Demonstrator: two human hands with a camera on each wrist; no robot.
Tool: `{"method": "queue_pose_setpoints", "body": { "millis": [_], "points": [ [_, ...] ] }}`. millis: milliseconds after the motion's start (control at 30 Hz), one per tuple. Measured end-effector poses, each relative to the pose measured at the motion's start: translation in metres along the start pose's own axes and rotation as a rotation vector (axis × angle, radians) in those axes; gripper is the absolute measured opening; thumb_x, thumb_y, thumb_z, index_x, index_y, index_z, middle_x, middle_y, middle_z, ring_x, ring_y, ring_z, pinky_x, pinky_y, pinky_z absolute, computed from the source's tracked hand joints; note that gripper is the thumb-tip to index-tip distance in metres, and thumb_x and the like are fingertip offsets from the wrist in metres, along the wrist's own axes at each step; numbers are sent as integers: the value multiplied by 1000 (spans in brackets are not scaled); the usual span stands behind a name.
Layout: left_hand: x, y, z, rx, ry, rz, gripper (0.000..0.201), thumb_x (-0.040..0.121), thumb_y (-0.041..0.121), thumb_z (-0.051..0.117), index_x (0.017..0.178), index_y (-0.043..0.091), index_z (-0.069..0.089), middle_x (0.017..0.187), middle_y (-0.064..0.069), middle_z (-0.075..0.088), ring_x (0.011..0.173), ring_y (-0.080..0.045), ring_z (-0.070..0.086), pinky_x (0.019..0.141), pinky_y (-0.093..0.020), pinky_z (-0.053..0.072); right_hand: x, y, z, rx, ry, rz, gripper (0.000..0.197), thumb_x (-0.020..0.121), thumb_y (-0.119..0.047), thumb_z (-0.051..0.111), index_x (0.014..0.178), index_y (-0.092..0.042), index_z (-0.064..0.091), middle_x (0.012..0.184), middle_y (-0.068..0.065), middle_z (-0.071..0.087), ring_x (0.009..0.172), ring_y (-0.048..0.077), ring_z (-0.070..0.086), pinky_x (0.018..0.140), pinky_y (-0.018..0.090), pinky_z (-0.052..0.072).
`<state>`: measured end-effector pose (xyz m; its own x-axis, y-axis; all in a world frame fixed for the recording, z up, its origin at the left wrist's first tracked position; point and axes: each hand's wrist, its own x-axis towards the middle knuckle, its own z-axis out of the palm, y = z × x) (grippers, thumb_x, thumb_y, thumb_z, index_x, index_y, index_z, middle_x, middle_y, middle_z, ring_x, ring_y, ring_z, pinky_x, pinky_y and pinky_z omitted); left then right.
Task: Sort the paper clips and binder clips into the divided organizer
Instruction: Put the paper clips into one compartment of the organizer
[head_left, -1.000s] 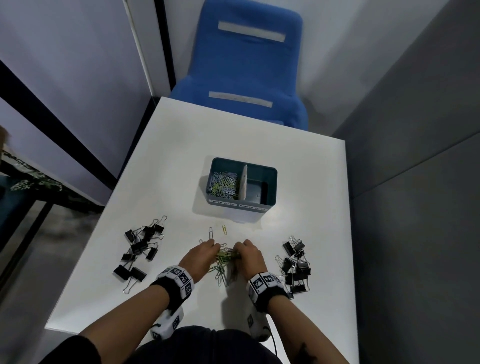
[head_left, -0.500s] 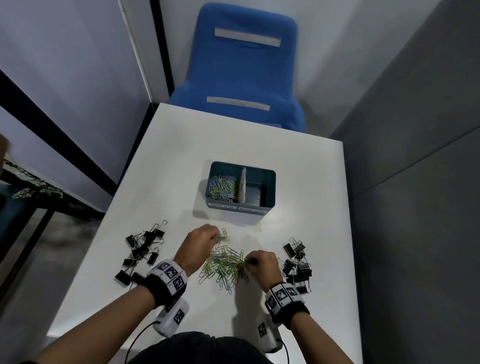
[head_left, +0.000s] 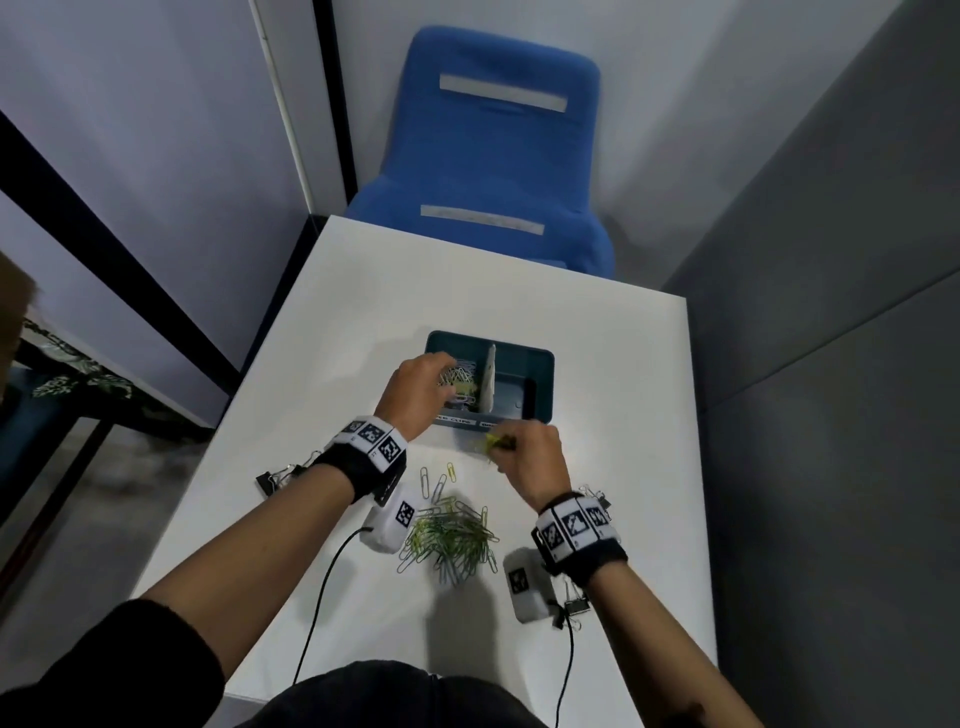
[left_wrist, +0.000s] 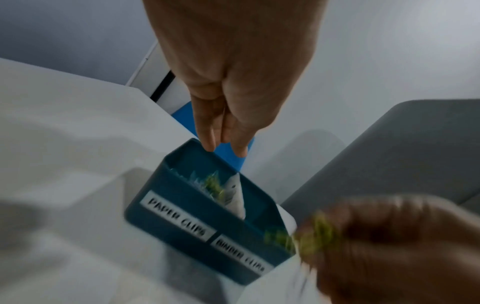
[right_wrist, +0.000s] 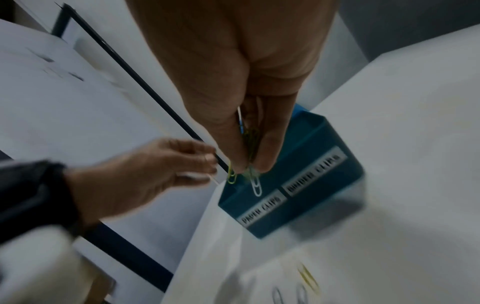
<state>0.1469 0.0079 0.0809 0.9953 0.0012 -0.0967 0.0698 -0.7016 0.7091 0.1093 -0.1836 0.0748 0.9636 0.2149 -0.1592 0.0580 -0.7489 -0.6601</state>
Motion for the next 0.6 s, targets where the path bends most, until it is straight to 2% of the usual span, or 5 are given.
{"method": "queue_pose_setpoints", "body": {
  "millis": [167,333,467,533,600],
  "points": [
    [-44,-32,31,142,8,-33,19,91,10,55,105,18,65,104,-3,68,87,-20,63,72,-29,50,52,-37,-18,-17,70,-51,9,80,-10,73,88,-15,76,79,2,73,71,11,63,74,23,54],
    [-75,-75,70,316,-454,-232,78,86,38,63,147,12,22,141,-13,39,127,-31,39,100,-44,41,77,-41,-17,-54,-26,12,43,77,-25,77,117,-19,65,99,4,71,92,19,64,82,25,49],
    [-83,-100,101,387,-538,-162,104,79,63,54,151,10,2,158,-14,2,144,-38,11,114,-51,24,56,-23,-2,-54,-73,13,41,81,-27,74,118,-15,62,101,6,70,91,22,65,83,37,55],
    [-86,-96,107,439,-571,-72,106,79,59,53,151,12,-10,157,-6,-17,147,-35,-5,117,-50,19,37,-7,13,-86,-124,17,33,83,-25,70,114,-14,64,102,8,70,92,25,65,84,39,55],
    [-92,-86,109,483,-603,26,102,82,52,53,152,12,-10,159,-9,-14,147,-32,-8,118,-48,16,17,13,31,-172,-198,40,35,84,-26,68,115,-11,64,110,11,68,99,27,64,87,36,52]
  ]
}}
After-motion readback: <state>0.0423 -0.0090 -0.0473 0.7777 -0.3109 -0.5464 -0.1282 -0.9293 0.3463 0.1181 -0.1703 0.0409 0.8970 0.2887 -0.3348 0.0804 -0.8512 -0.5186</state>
